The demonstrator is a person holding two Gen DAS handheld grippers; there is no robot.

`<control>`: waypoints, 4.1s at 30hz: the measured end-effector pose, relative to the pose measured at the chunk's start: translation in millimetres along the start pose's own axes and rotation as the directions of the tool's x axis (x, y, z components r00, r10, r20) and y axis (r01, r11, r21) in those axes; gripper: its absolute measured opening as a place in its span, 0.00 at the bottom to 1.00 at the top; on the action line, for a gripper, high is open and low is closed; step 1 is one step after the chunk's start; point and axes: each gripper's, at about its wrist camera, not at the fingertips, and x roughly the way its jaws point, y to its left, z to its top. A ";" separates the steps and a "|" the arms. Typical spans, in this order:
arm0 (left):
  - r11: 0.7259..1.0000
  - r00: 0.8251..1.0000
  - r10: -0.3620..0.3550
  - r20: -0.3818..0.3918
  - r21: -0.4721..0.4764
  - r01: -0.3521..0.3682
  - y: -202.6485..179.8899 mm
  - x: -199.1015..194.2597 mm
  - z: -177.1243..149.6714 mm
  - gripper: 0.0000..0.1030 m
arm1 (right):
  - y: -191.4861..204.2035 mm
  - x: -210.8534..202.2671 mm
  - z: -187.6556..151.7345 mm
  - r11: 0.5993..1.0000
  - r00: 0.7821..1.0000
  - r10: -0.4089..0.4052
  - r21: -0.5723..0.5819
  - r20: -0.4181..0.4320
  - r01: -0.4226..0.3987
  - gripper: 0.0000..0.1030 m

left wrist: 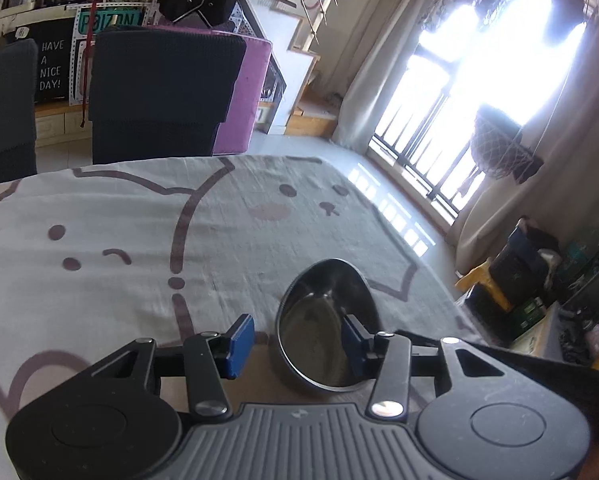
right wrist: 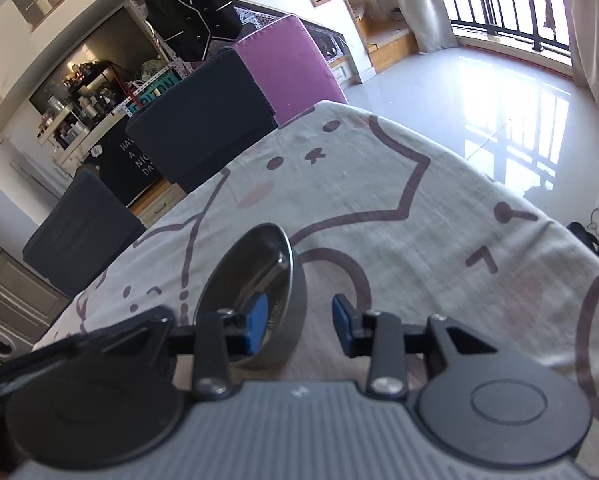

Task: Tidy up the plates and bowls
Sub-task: 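Reach both grippers to the round steel cup and grip its rim, then lift the round steel cup with both grippers and carry it over the trays, then lower the round steel cup into the stacked steel trays with both grippers, then open both grippers and release the round steel cup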

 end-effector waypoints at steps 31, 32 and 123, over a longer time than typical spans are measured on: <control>0.990 0.989 0.141 0.054 0.010 -0.142 6.2 -87.5 -3.8 0.05 | 72.1 -45.5 -14.5 0.961 0.991 0.132 -0.241 -0.016 -0.132 0.07; 0.988 0.986 0.152 0.063 0.006 -0.153 6.2 -99.7 -5.0 0.05 | 80.2 -52.6 -16.6 0.956 0.990 0.137 -0.260 -0.019 -0.137 0.07; 0.761 0.941 0.316 -0.121 -0.559 -0.328 204.5 -394.0 -270.5 0.58 | 376.0 -96.1 -347.7 0.468 0.880 0.096 -0.759 -0.465 -0.452 0.30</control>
